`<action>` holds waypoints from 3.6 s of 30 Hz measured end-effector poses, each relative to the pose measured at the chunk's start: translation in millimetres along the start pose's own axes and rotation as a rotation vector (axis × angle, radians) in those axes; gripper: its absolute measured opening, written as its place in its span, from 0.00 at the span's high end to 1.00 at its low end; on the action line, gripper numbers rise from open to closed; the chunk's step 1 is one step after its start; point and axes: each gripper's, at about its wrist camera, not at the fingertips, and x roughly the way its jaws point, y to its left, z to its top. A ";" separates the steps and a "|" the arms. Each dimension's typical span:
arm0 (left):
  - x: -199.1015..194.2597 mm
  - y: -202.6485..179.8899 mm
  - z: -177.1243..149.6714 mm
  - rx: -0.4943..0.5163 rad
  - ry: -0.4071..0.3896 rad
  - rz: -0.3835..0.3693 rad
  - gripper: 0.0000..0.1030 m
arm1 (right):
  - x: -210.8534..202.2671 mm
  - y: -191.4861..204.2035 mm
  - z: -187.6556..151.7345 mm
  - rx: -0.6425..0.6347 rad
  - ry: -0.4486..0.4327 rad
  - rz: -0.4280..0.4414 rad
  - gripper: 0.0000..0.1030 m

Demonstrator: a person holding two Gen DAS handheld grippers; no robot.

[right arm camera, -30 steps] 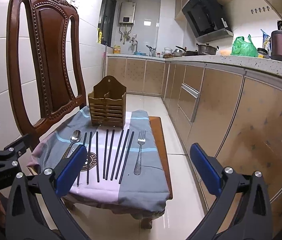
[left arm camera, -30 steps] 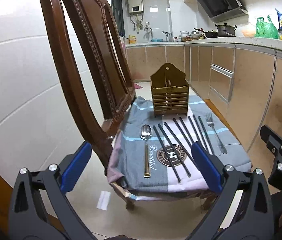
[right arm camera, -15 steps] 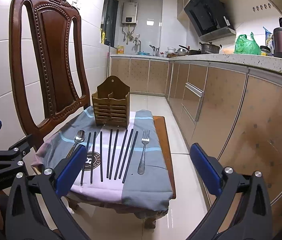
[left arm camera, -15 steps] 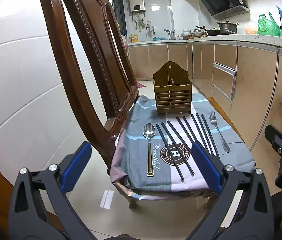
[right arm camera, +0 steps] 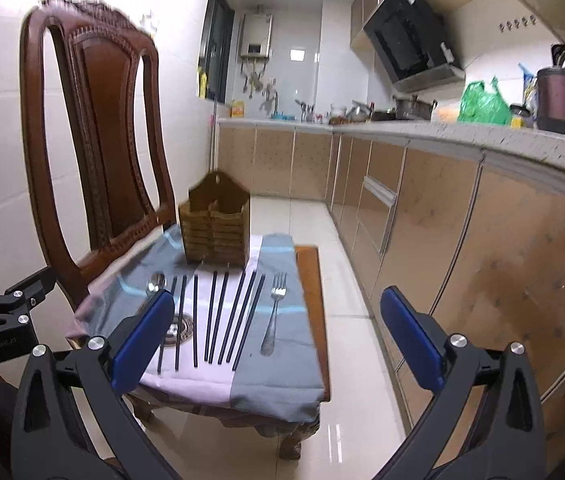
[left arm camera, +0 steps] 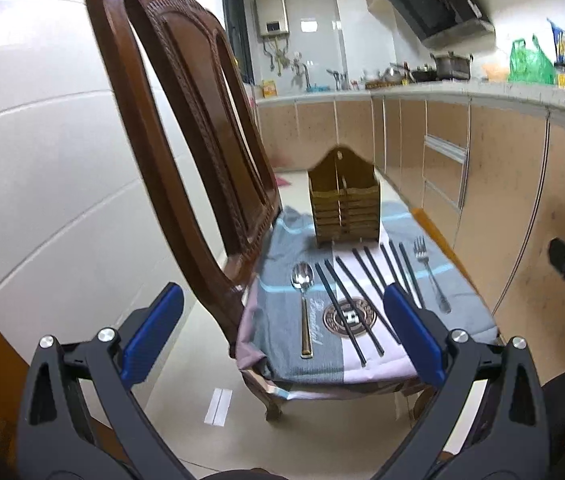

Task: Organize utensils

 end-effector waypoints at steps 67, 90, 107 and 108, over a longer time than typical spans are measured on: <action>386.8 -7.8 -7.9 -0.006 0.600 -0.220 0.67 | 399.1 -61.1 -48.8 0.103 0.651 0.686 0.59; 359.3 -7.6 15.6 0.033 0.466 -0.189 0.96 | 397.6 -57.5 -45.4 0.093 0.635 0.675 0.59; 258.4 3.3 91.9 0.016 0.102 -0.270 0.96 | 430.8 -63.7 -57.6 0.174 0.602 0.719 0.61; 257.6 4.5 92.8 0.013 0.099 -0.269 0.96 | 432.0 -63.1 -57.6 0.180 0.608 0.730 0.71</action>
